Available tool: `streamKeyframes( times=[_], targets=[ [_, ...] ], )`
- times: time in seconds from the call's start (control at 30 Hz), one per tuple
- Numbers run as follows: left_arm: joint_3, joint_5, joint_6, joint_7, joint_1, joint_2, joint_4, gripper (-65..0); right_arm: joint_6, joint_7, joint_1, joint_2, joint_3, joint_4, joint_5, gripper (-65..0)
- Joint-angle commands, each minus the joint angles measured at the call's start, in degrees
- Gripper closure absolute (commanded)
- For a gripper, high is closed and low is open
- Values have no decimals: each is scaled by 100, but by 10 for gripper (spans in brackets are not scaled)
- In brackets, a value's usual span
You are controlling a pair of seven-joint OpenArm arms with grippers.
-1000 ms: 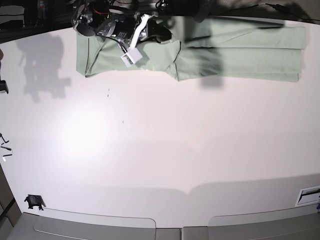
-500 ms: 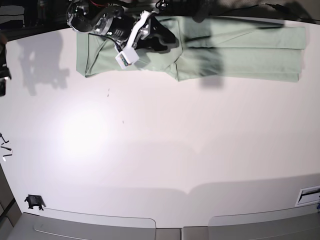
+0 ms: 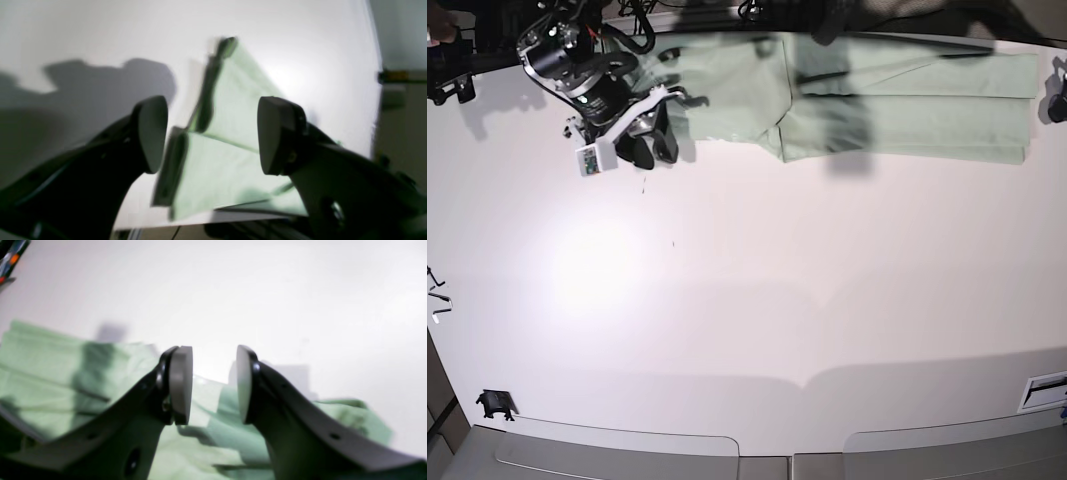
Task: Fold the T-shirt properly
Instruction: 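Move the left gripper to the shirt's hem end and grasp it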
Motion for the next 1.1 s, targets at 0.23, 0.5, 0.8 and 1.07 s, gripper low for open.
streamKeyframes(
  times=[0.23,0.5,0.8,1.07],
  targets=[
    [1073,140,-41,-258,31,-76,72,-389,0,302,90,22,494,109,61,-206],
    [1545,-9,-41,-225,33,-76,74,-380,0,306,92,20,492,109,79,-206],
    [1545,-398,-41,-216,28,-76,74,0,-2,304,90,17,492,109,79,-206],
    [1532,-748,-41,433,-15,-59,872,0,-378,321,85,20,494,13,-470,-206]
  ],
)
